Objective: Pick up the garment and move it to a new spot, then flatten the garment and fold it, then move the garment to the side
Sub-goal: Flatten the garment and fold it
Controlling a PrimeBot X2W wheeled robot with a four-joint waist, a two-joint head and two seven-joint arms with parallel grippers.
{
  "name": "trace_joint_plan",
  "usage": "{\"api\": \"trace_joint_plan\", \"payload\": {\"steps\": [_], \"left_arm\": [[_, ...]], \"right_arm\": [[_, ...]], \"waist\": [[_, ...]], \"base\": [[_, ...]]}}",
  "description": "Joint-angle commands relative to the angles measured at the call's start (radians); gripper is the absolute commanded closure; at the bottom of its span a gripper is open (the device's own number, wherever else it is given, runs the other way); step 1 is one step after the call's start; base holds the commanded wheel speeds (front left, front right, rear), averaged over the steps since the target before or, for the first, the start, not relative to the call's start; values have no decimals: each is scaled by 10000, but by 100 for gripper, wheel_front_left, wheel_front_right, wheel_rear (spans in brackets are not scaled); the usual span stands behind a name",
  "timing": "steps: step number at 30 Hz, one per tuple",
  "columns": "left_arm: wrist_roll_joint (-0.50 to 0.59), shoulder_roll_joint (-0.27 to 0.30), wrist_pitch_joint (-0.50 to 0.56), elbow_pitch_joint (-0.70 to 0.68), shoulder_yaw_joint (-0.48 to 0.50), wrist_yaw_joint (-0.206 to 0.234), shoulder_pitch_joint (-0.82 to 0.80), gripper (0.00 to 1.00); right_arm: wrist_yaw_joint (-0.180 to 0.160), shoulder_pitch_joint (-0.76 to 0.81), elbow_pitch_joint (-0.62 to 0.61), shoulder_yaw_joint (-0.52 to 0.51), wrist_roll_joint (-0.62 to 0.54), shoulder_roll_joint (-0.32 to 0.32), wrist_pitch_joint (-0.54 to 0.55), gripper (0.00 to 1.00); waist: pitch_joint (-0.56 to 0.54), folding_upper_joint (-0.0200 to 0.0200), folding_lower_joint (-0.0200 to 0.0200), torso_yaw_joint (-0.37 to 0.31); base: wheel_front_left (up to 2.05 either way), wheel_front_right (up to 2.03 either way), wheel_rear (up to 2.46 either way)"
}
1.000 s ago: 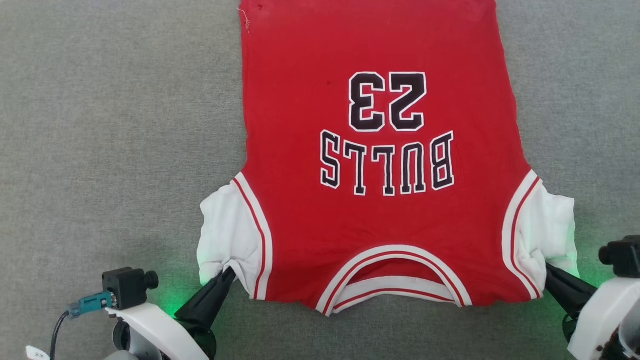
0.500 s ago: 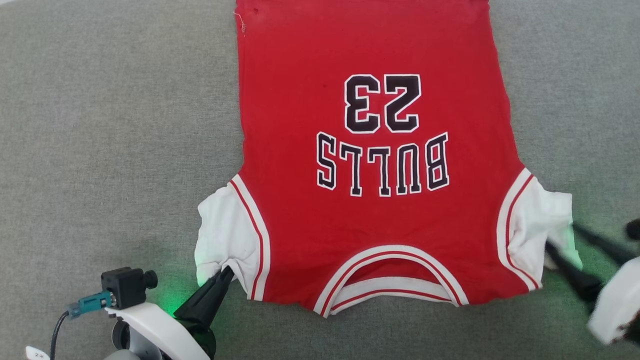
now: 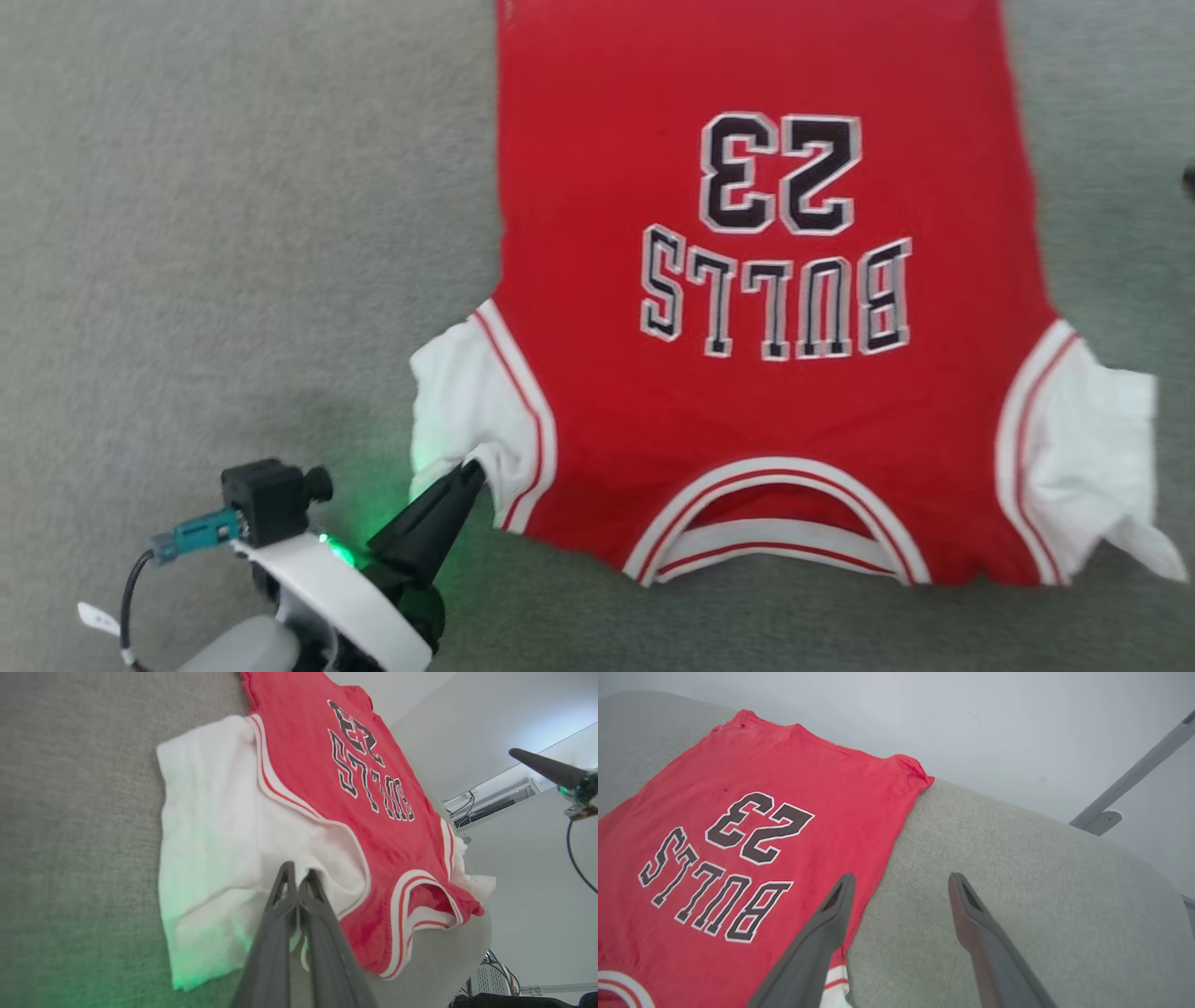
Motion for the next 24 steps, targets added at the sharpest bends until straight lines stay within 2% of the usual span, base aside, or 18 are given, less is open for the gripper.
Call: {"api": "trace_joint_plan", "payload": {"steps": [1,4,5,10,18,24], "left_arm": [[156,-35,-45,-128,22,18,-208,100],[416,-117,-53,-473,-45,18,-431,100],[416,-117,-53,-473,-45,18,-431,100],[718,-283,-58,-943,-286,18,-792,100],[789,-578,-46,-1074,-842,18,-1456,100],[596,-614,-45,-1020,-1156,21,-1698,100]], "right_arm": [[-3,-641,328,268,-48,28,372,0],[-3,-2323,1392,862,-254,174,1246,0],[-3,-2323,1392,862,-254,174,1246,0],[-3,-4920,3493,1843,-939,464,2696,0],[-3,-8089,6712,2459,-2348,939,3661,0],[-3,-9183,8525,2413,-2895,1566,4115,0]], "waist": [[450,0,0,451],[837,0,0,830],[837,0,0,830],[1437,0,0,1326],[2220,0,0,2032],[2527,0,0,2246]], "base": [[0,0,0],[0,0,0],[0,0,0],[0,0,0],[0,0,0],[0,0,0]]}}
